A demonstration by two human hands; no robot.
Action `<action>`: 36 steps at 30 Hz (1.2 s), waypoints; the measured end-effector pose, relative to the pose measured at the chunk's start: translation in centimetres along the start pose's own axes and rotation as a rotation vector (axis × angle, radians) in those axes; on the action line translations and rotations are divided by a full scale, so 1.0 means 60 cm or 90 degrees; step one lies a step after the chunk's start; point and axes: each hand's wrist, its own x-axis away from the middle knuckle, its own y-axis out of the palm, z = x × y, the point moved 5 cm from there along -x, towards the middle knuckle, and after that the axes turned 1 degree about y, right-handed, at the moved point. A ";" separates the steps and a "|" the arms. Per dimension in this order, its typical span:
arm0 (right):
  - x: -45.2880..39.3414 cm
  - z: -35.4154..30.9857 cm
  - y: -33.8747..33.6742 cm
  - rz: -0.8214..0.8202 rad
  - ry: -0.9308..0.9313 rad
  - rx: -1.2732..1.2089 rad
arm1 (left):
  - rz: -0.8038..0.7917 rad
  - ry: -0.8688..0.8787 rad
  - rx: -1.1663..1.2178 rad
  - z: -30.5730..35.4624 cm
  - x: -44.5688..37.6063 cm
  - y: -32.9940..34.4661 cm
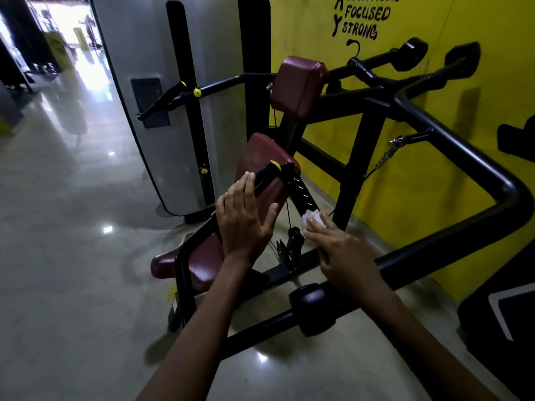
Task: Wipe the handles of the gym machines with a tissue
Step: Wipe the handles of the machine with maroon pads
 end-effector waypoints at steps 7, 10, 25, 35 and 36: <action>-0.098 0.008 -0.005 -0.024 -0.026 -0.027 | 0.020 -0.028 0.016 0.001 -0.004 0.004; -0.096 0.009 -0.003 -0.026 -0.018 -0.063 | 0.000 -0.007 0.017 -0.001 0.000 0.000; -0.011 0.049 -0.008 -0.079 0.006 -0.111 | -0.015 -0.008 -0.028 -0.003 -0.001 0.001; -0.178 0.058 -0.003 -0.160 0.164 -0.507 | -0.060 0.009 -0.096 -0.004 0.001 0.002; -0.174 0.060 -0.002 -0.174 0.163 -0.531 | -0.060 0.011 -0.097 -0.003 0.002 0.000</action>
